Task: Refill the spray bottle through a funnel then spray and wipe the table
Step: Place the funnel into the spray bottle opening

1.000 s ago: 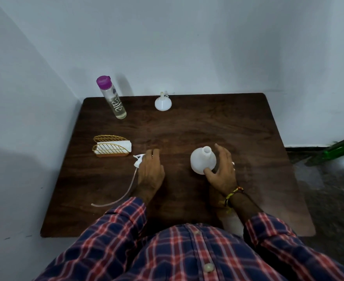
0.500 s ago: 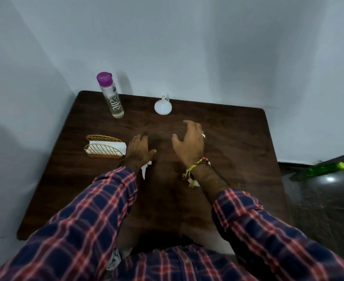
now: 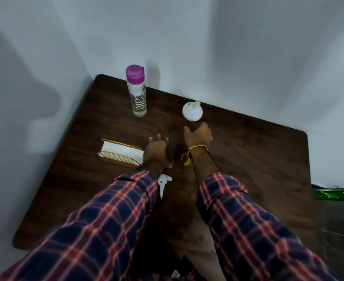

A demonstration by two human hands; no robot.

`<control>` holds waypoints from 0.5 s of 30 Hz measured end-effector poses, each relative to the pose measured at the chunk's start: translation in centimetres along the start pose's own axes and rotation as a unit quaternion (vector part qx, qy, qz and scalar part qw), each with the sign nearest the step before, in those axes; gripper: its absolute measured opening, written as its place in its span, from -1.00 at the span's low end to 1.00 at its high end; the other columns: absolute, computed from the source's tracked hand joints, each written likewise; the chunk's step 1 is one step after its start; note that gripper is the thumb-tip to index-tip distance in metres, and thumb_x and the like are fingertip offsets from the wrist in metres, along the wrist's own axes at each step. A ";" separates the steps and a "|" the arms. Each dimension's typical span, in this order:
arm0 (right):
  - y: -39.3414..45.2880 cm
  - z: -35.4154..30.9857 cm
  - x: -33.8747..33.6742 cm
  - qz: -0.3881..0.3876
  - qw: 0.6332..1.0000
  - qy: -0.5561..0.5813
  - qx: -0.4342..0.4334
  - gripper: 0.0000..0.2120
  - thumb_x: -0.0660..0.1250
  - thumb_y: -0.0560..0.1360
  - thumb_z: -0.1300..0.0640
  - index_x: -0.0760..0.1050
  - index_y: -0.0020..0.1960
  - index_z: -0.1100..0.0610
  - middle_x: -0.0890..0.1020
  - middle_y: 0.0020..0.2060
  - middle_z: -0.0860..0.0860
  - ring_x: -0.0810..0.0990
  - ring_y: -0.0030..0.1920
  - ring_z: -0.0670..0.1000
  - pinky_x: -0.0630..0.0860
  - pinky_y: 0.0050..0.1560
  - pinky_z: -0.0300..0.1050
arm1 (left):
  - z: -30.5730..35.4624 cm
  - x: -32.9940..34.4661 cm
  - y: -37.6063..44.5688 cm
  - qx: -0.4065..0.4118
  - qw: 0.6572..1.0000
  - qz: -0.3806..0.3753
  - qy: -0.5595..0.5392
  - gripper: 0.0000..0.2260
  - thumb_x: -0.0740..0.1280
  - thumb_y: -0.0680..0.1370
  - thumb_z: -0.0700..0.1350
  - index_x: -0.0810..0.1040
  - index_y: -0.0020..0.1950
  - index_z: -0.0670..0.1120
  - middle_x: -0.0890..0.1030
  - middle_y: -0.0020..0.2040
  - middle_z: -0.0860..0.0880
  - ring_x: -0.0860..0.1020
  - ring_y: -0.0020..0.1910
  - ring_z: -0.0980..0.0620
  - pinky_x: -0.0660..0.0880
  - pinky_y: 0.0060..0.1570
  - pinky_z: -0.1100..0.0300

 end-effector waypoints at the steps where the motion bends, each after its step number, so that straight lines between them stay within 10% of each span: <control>1: 0.8 -0.4 0.4 0.008 1.000 0.011 0.007 -0.36 0.45 0.46 -0.03 0.33 0.42 0.20 0.46 0.33 0.22 0.41 0.37 0.23 0.35 0.35 0.04 | 0.0 0.0 0.1 -0.002 1.000 -0.002 0.001 0.01 0.59 0.32 -0.01 0.03 0.59 -0.01 -0.01 0.60 -0.15 -0.03 0.55 -0.30 0.23 0.42 -0.10; 8: 6.2 -3.0 1.8 0.070 0.994 0.087 -0.005 -0.44 0.46 0.44 -0.06 0.45 0.41 -0.02 0.50 0.29 0.17 0.51 0.29 0.17 0.45 0.26 0.00 | -0.1 0.4 0.7 -0.013 1.000 -0.018 0.000 0.01 0.59 0.33 -0.02 0.01 0.59 -0.02 -0.05 0.60 -0.13 -0.05 0.55 -0.31 0.24 0.42 -0.16; 15: 5.5 -2.2 1.6 0.087 0.991 0.104 -0.014 -0.76 0.41 0.49 0.04 0.67 0.06 0.16 0.70 -0.02 0.18 0.65 0.02 0.18 0.49 -0.03 -0.13 | 0.0 0.3 0.4 0.000 1.000 -0.026 0.010 -0.01 0.57 0.36 0.02 -0.01 0.59 0.00 -0.05 0.60 -0.12 -0.04 0.55 -0.30 0.26 0.42 -0.18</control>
Point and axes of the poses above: each hand's wrist, its own y-axis towards the middle knuckle, its own x-axis out of the palm, z = x × y, the point moved 5 cm from there along y, towards the middle knuckle
